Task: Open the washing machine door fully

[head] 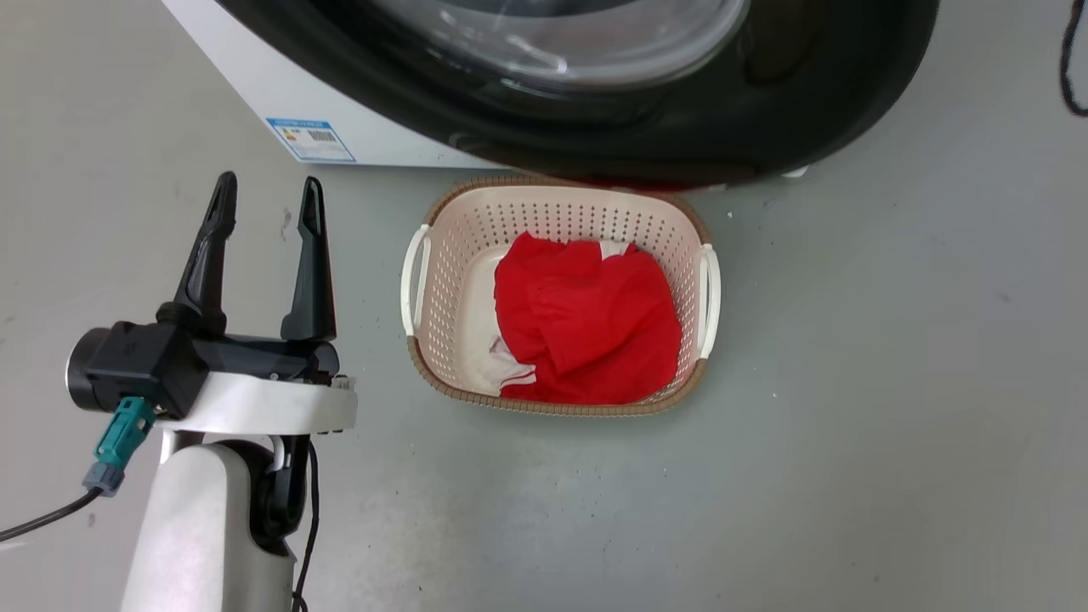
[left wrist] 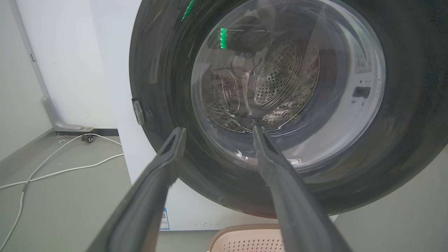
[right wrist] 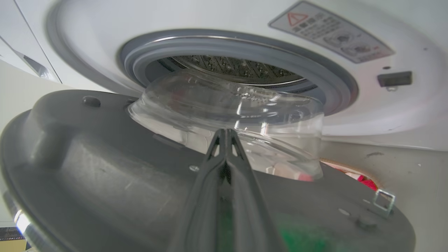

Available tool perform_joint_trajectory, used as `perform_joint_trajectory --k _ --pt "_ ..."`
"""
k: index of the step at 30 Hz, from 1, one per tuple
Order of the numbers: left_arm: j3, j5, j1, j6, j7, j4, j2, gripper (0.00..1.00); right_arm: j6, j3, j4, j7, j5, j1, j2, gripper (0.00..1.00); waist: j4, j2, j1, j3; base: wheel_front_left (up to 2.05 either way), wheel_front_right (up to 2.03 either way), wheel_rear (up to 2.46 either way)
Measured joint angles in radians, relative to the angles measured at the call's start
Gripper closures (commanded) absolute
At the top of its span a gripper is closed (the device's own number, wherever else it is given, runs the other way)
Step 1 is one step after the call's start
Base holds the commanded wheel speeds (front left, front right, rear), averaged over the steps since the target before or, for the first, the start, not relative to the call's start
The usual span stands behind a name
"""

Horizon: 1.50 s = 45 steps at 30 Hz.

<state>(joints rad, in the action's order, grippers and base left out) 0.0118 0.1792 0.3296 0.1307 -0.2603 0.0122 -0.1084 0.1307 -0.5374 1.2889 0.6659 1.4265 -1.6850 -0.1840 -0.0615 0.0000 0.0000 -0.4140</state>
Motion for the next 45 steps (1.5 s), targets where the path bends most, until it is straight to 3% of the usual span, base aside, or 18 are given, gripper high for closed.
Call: perform_joint_trajectory --k 8,25,37,45 --pt "0.004 -0.007 -0.029 0.000 0.000 0.012 0.006 0.00 0.000 0.015 -0.042 0.133 0.046 0.089 0.066 1.00 0.011 0.0000 0.0000 0.062 0.00 0.00 0.00" --pt "-0.022 -0.009 -0.091 0.000 0.000 0.042 0.025 0.00 0.000 0.007 -0.397 0.331 0.175 0.445 0.122 1.00 -0.009 0.0000 -0.0001 0.182 0.00 0.00 0.00" --pt "-0.015 -0.008 -0.132 0.000 0.000 0.053 0.041 0.00 0.000 -0.089 -0.579 0.316 0.271 0.608 0.128 1.00 -0.028 0.0000 -0.0001 0.230 0.00 0.00 0.00" --pt "-0.008 -0.009 -0.149 0.000 0.000 0.062 0.046 0.00 0.000 -0.135 -0.635 0.191 0.302 0.672 0.131 1.00 -0.019 0.0000 -0.0001 0.251 0.00 0.00 0.00"
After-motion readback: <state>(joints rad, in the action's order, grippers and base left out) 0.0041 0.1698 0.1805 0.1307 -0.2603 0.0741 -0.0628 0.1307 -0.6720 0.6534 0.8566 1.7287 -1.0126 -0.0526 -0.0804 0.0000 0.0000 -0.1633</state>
